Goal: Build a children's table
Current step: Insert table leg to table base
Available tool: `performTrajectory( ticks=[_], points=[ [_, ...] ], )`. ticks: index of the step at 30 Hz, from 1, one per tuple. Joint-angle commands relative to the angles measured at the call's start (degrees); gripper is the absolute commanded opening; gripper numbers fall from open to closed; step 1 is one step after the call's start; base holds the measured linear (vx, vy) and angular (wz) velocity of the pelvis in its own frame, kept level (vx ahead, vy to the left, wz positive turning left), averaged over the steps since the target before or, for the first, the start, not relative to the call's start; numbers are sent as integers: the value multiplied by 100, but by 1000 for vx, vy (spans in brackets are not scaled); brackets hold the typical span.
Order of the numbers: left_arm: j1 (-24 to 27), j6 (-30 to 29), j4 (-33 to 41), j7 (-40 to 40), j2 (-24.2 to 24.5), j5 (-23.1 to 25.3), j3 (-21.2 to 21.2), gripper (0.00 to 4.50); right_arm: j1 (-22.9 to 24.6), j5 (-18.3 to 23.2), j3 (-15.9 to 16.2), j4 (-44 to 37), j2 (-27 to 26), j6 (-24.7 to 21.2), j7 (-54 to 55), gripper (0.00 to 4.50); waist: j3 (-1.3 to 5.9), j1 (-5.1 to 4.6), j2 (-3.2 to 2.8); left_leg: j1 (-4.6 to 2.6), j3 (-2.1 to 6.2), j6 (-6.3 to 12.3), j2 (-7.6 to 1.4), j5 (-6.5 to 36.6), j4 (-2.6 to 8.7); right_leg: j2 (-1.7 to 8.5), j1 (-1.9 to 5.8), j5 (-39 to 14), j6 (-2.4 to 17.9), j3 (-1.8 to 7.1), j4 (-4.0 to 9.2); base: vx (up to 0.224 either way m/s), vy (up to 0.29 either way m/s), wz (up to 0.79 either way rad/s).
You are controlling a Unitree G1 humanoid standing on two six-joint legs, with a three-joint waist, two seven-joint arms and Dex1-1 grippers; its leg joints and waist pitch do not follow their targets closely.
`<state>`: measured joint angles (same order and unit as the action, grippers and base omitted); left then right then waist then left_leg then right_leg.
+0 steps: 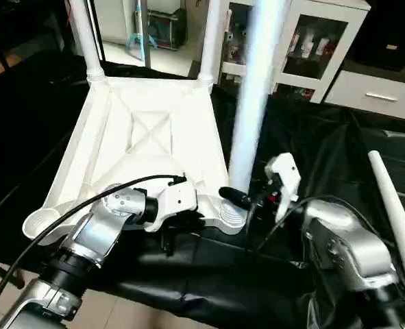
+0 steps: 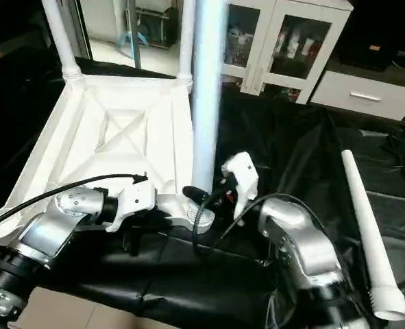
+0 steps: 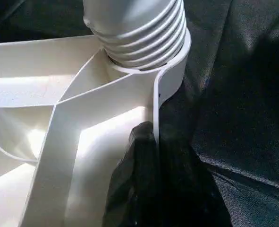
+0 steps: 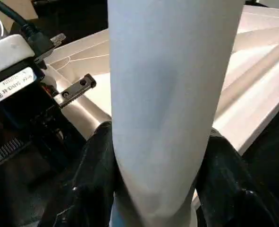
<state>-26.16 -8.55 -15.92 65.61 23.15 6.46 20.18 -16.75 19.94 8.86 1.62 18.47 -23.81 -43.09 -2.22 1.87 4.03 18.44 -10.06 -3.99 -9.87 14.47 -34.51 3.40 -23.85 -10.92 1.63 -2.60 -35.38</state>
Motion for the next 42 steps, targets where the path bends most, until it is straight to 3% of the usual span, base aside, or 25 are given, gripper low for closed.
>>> performTrajectory(
  ticks=[1,5,10,23,28,31,34,42],
  points=[
    [233,-22,-120,122,-75,-123,233,1,-113,-171,137,262,-33,58,-51,186,277,26,50,95,79,554,-307,-199,366,485,371,-420,1353,306,314,0,0,0],
    [210,-9,-143,137,-49,-105,238,1,-207,-238,234,407,-3,70,-145,186,260,6,41,88,86,444,-313,64,387,483,363,-763,1287,306,356,0,0,0],
    [163,4,-188,144,-41,-98,237,1,-273,-286,292,618,12,100,-264,186,269,-5,32,81,88,400,-309,73,387,479,369,-692,1300,309,349,0,0,0],
    [61,68,-356,123,-28,-83,208,1,-27,145,-473,1073,-280,277,30,186,271,25,-8,62,89,309,-315,232,405,481,373,-646,1369,310,364,0,0,0],
    [8,96,-454,72,-59,-100,161,1,463,419,-726,836,-470,496,12,186,270,35,-32,64,105,248,-325,362,428,491,382,-770,1316,307,380,0,0,0],
    [-29,124,-525,36,-78,-101,141,1,694,426,-756,732,-537,706,19,186,280,46,-35,62,100,295,-321,258,423,487,387,-553,1337,306,366,0,0,0],
    [-69,152,-592,20,-91,-103,126,1,827,495,-846,687,-636,869,87,186,264,41,-57,62,97,299,-317,352,431,486,373,-715,1336,306,399,0,0,0],
    [-235,229,-820,-73,-121,-93,45,1,1174,219,-778,539,-789,1716,126,186,243,68,-80,64,113,242,-324,576,460,497,361,-1131,1190,308,447,0,0,0]
  ],
)
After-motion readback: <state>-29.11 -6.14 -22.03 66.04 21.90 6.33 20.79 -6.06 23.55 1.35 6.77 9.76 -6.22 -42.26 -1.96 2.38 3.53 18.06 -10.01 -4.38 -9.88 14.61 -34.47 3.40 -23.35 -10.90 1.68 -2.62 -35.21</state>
